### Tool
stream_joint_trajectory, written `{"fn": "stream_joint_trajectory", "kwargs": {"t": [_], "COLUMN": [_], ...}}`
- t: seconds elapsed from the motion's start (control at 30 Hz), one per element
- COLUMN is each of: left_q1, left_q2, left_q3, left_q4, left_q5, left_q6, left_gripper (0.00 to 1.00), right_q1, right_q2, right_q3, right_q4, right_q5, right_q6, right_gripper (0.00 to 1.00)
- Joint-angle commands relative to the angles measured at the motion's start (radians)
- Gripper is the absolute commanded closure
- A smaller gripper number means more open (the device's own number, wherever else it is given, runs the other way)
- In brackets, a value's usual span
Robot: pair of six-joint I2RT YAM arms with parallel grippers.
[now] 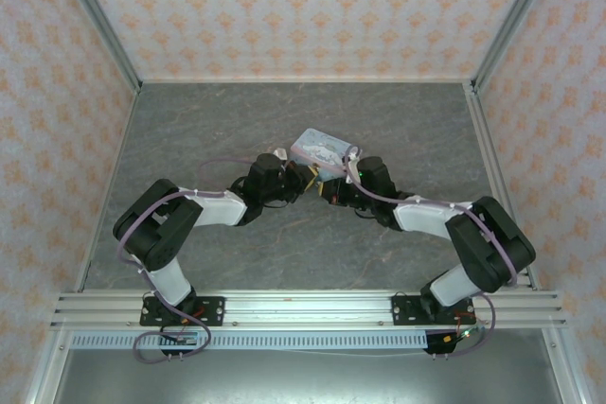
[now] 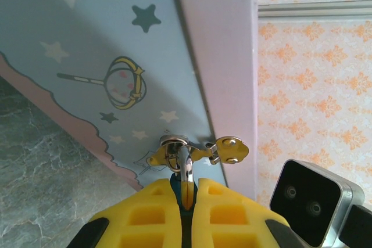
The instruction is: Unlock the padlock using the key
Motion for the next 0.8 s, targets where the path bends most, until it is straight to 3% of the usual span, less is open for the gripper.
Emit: {"fn": "stream_joint_trajectory", "kwargs": {"t": [0.0, 0.3, 0.57, 0.77], "left_q1": [-0.015, -0.018, -0.015, -0.015], "left_q2": [-0.025, -0.009, -0.015, -0.022], "left_q3": [0.014, 0.023, 0.068, 0.076], "left_q4": [0.033, 0.006, -0.118, -0.142], "left_q5": [0.042, 0.049, -0.006, -0.024], "left_q6": [0.040, 0.057, -0.004, -0.036], "left_gripper": [1.00, 1.00, 1.00, 1.00], "right_q1": [-0.024, -0.056, -0.056, -0.045], "right_q2": [0.019, 0.026, -0.101, -0.236], "right_q3": [0.061, 0.097, -0.028, -0.110], "right_q4": [0.011, -0.045, -0.155, -0.155], "right_q5": [0.012, -0.020, 0.085, 0.168], "right_q6": [-0.043, -0.100, -0.229, -0.347], "right_gripper": [0.96, 0.94, 0.73, 0.66]}}
